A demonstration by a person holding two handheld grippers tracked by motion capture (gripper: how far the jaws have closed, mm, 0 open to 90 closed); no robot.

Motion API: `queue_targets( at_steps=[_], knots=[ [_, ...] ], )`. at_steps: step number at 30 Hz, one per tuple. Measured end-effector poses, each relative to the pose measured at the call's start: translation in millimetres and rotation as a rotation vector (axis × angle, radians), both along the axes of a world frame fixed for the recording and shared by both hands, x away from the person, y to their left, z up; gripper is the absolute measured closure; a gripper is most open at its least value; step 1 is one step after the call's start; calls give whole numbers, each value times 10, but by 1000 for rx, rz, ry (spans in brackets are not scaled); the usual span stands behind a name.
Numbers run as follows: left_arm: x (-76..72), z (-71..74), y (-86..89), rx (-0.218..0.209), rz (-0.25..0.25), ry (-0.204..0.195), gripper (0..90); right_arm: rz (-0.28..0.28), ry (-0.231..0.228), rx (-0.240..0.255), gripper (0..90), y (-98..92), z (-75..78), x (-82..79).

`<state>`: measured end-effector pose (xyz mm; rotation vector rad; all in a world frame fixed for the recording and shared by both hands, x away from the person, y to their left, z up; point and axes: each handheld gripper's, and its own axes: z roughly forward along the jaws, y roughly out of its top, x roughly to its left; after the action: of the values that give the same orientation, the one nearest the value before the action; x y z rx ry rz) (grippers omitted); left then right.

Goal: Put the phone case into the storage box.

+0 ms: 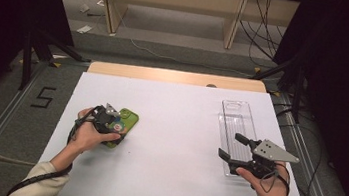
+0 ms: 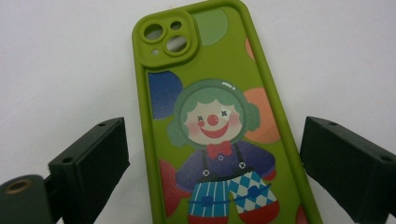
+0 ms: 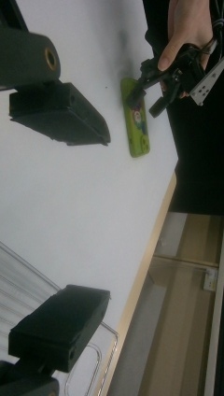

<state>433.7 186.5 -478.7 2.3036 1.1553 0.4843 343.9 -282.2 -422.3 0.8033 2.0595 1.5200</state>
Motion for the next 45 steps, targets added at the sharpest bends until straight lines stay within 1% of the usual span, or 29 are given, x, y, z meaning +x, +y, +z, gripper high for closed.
queue_targets(
  at_steps=[3, 7, 20, 29, 31, 35, 45],
  knots=[
    [11, -4, -10, 4, 1, -1, 81, 0, 2, -2, 213, 1, 0, -2],
    [32, -19, -20, 9, 2, 7, 76, 1, 3, -4, 213, 3, 1, -3],
    [72, -69, -24, 14, 11, 21, 39, 6, 7, -10, 212, 6, -6, -1],
    [97, -85, -6, 0, 24, 35, 19, 6, 5, -10, 212, 9, -6, 0],
    [99, -90, -1, -10, 25, 42, 19, 6, 5, -11, 212, 9, -7, 0],
    [105, -94, 16, -27, 24, 55, 28, 8, 5, -11, 212, 10, -7, 0],
    [122, -87, 23, -46, 22, 82, 65, 9, 4, -12, 212, 10, -6, -2]
  ],
)
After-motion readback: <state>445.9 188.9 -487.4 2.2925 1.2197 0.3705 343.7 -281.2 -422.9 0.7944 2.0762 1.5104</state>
